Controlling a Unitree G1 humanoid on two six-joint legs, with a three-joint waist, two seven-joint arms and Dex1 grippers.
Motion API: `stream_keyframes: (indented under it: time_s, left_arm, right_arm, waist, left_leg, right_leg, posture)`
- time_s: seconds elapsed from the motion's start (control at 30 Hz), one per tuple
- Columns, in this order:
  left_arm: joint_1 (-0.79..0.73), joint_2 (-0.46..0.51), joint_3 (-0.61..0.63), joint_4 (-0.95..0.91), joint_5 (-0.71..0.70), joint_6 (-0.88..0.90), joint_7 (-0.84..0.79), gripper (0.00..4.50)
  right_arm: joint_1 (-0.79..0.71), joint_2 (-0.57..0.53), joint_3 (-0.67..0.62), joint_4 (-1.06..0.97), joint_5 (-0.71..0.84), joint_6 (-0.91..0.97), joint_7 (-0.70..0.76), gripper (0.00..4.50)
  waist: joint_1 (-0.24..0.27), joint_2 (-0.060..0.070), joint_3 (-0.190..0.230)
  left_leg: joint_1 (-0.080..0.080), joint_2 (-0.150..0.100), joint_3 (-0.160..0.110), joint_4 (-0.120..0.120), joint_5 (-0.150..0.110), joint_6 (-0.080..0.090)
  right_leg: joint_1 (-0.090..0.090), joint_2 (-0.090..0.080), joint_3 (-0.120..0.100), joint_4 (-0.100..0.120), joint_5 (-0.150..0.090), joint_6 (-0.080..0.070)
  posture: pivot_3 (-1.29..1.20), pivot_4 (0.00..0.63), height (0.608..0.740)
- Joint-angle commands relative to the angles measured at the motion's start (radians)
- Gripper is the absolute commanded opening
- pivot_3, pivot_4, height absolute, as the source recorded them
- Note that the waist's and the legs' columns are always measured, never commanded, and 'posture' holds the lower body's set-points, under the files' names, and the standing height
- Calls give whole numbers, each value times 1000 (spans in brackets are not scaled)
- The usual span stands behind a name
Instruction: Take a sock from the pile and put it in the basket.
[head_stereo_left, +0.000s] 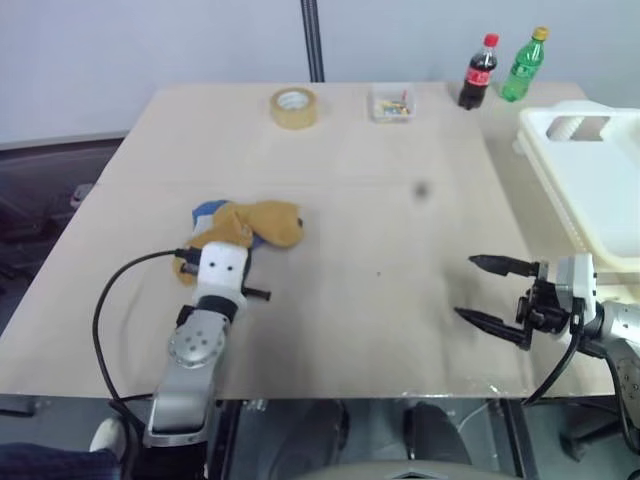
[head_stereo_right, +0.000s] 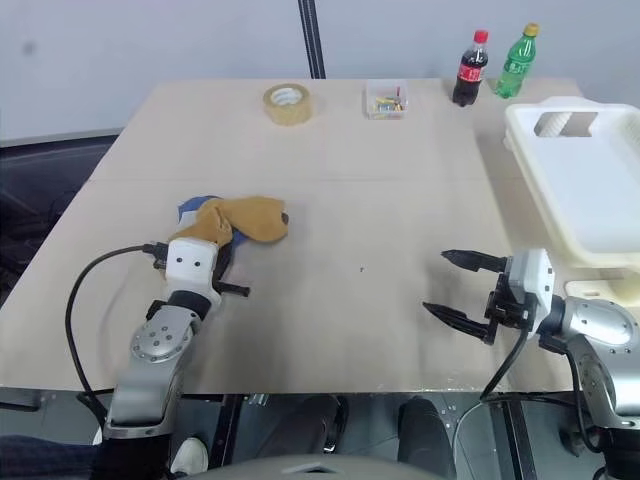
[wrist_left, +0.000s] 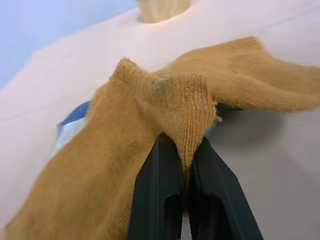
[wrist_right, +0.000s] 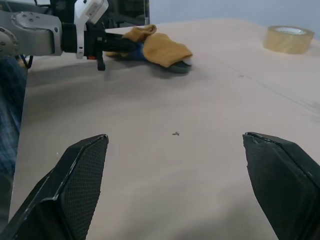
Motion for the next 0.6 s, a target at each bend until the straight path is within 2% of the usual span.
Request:
stream_keyframes:
  time_s: [0.03, 0.43, 0.6]
  left_arm:
    - [-47, 9, 29, 42, 68, 8, 77, 55]
    - [-182, 12, 14, 281, 98, -68, 130, 55]
    - [-270, -12, 26, 407, 102, -93, 205, 55]
  right_arm:
    - [-8, 1, -4, -11, 7, -24, 2, 4500]
    - [-10, 9, 9, -12, -4, -37, -10, 4500]
    - [1, 17, 16, -22, -8, -43, -23, 4500]
  waist:
    - [0, 0, 0]
    - [-2, 0, 0]
    - [0, 0, 0]
  left_leg:
    - [0, 0, 0, 0, 0, 0]
    - [0, 0, 0, 0, 0, 0]
    - [0, 0, 0, 1, 0, 0]
  right_leg:
    - [0, 0, 0, 0, 0, 0]
    - [0, 0, 0, 0, 0, 0]
    - [0, 0, 0, 1, 0, 0]
  posture:
    - [0, 150, 740]
    - [0, 150, 740]
    - [0, 150, 740]
